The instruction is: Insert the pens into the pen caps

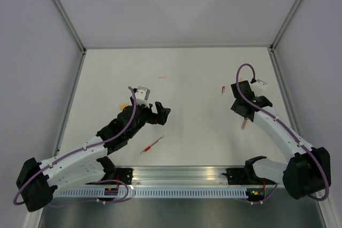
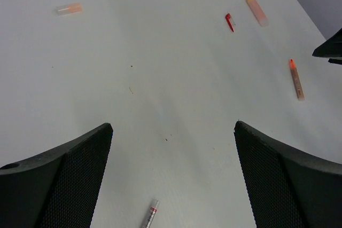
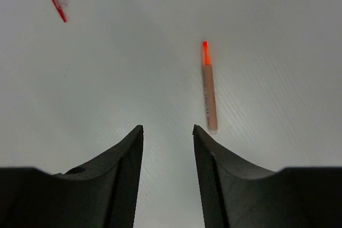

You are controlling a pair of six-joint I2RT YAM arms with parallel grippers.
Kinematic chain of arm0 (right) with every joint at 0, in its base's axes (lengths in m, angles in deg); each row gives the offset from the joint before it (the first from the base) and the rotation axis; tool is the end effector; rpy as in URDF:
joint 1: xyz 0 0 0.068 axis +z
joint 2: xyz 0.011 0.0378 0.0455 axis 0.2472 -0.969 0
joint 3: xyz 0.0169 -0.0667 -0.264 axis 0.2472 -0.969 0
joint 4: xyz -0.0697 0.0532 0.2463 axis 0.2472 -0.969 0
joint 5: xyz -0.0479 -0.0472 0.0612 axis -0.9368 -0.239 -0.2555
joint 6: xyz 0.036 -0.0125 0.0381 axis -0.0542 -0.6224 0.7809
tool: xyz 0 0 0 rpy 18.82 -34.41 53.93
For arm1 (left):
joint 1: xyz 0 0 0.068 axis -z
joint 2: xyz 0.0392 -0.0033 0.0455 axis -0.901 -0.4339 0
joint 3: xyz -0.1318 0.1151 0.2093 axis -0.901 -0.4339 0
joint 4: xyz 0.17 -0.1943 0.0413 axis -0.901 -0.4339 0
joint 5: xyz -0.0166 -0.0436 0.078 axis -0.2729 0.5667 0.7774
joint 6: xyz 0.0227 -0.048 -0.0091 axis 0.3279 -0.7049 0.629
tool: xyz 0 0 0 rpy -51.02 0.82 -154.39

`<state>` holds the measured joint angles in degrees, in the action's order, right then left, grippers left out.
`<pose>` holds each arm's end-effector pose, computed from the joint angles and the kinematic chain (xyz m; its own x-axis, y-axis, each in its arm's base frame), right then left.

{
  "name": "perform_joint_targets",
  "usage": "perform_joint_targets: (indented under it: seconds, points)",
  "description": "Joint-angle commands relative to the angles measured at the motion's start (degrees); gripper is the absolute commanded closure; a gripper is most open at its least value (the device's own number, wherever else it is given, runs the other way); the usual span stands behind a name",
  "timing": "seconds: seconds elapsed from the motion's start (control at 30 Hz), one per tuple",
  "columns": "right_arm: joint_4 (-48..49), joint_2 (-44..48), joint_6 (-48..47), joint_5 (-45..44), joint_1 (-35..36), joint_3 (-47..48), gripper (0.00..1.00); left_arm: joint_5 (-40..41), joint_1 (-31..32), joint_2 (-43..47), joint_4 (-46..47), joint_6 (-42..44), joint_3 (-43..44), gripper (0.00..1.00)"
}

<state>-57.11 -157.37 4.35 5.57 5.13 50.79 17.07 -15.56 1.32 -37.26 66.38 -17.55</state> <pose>0.2175 0.0575 0.2495 -0.5985 0.4344 -0.6732 0.5433 0.8376 0.0575 0.1458 -0.1507 0.2620 -0.3634 -0.1551 -0.9186 0.4318 0.8457 -0.3136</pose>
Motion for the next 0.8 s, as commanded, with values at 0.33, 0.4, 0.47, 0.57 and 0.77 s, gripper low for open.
perform_joint_targets:
  seconds: [0.33,0.4,0.47,0.57,0.77]
  points:
    - [3.28,-9.68,-5.97,8.77,-13.37,-2.64,0.53,1.29,0.05,1.83,0.61,1.69,1.34,0.0]
    - [4.77,-10.65,-6.76,9.56,-15.13,-3.96,0.53,1.28,0.05,1.74,0.61,1.6,1.34,0.0]
    - [5.66,-11.96,-7.98,9.48,-16.62,-4.93,0.53,1.46,0.05,1.65,0.7,1.69,1.34,0.0]
    - [7.68,-13.55,-9.82,10.0,-18.99,-6.25,0.54,1.37,0.05,1.65,0.88,1.6,1.34,0.0]
    - [10.84,-15.04,-11.68,15.8,-19.09,-7.22,0.57,1.28,0.05,1.04,0.97,1.69,1.34,0.0]
